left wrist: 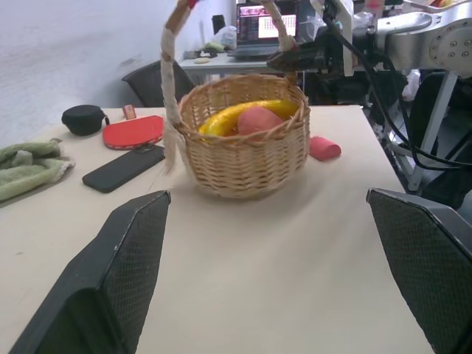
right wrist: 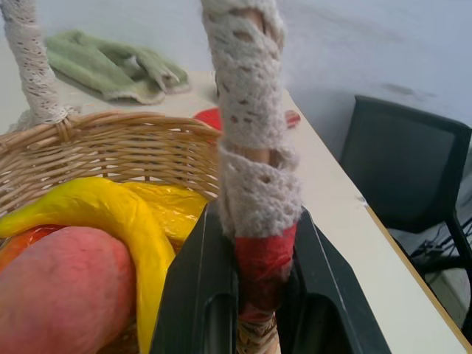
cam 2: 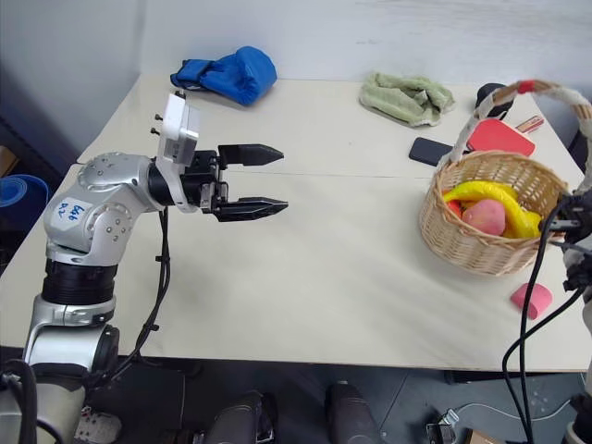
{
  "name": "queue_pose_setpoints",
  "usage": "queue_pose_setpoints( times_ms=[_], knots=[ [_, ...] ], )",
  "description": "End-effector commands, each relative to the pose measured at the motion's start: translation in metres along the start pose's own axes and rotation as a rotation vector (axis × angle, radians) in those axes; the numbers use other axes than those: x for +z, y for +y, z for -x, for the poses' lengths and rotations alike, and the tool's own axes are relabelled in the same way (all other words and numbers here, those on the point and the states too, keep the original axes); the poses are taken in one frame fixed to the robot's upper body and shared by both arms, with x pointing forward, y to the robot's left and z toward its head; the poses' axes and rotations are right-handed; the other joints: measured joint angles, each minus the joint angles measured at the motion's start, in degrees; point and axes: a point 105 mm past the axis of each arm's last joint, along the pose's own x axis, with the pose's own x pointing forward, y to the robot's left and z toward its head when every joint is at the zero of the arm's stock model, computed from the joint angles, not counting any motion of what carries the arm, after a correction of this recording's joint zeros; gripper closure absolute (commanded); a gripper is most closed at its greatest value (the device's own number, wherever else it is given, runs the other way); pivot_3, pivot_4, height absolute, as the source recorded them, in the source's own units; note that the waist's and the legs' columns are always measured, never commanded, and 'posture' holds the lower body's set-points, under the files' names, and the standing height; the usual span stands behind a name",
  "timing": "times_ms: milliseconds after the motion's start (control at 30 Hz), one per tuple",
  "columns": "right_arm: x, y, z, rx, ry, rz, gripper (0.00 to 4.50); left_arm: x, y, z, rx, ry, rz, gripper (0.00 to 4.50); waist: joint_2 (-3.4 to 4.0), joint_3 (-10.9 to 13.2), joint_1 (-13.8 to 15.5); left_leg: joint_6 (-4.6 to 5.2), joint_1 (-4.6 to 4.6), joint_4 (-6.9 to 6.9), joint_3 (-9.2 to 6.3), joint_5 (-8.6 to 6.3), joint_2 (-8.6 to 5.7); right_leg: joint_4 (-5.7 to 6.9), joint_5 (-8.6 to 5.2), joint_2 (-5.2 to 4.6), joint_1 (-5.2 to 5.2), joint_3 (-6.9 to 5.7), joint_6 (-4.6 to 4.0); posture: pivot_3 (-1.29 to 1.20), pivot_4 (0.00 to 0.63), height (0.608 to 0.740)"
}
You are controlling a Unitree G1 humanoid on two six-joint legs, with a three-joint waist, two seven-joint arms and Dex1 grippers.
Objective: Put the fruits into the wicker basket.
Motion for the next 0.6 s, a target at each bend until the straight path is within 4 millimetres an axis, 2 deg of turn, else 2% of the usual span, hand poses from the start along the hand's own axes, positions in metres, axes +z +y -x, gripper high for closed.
queue_pose_setpoints(
  times_ms=[33,133,267,433,467,533,600],
  knots=[
    [0.014,-0.01,0.011,-0.037,-0.084,-0.002,4.25,0.01,0.002,0.0,-0.01,-0.013,-0.048,0.0,0.01,0.0,0.04,-0.01,0.04,0.0,0.0,0.0,0.0,0.0,0.0,0.02,0.02,0.03,0.0,0.0,0.15,0.74],
    [0.01,-0.013,0.02,-0.033,-0.065,-0.029,3.25,0.008,0.003,0.001,-0.015,-0.01,-0.042,0.0,0.01,0.0,0.44,-0.01,0.06,-0.03,0.02,0.0,0.0,-0.04,0.0,0.02,0.06,0.06,0.0,0.0,0.15,0.74],
    [0.012,-0.017,0.043,0.024,-0.01,0.004,2.03,0.006,0.005,0.005,-0.015,-0.005,-0.027,0.0,0.03,-0.01,0.69,-0.02,0.1,-0.04,-0.04,-0.01,0.01,-0.07,0.0,0.03,0.14,0.05,0.0,0.0,0.15,0.74],
    [0.027,-0.015,0.076,0.192,0.053,0.037,0.45,0.003,0.005,0.013,-0.023,0.005,-0.002,0.0,0.02,-0.01,0.63,0.04,0.2,-0.06,-0.01,-0.05,-0.01,-0.15,0.0,0.02,0.28,0.08,0.01,0.0,0.15,0.74],
    [0.032,-0.018,0.09,0.267,0.092,0.047,0.09,0.003,0.004,0.017,-0.03,0.007,0.008,0.0,0.02,-0.01,0.62,0.02,0.27,-0.07,-0.04,-0.06,0.02,-0.19,0.0,0.06,0.36,0.08,0.01,0.0,0.15,0.74],
    [0.044,-0.026,0.112,0.365,0.152,0.054,0.04,0.004,0.002,0.023,-0.04,0.01,0.025,0.0,0.18,-0.01,0.6,0.07,0.3,-0.1,-0.01,-0.11,-0.02,-0.25,-0.01,0.06,0.39,0.12,0.02,0.0,0.15,0.74],
    [0.057,-0.049,0.138,0.414,0.228,0.048,0.04,0.002,0.0,0.034,-0.053,0.03,0.042,0.0,0.09,0.01,0.52,0.06,0.43,-0.25,-0.06,-0.14,0.05,-0.42,-0.02,0.2,0.56,0.15,0.04,0.0,0.15,0.74]
  ],
)
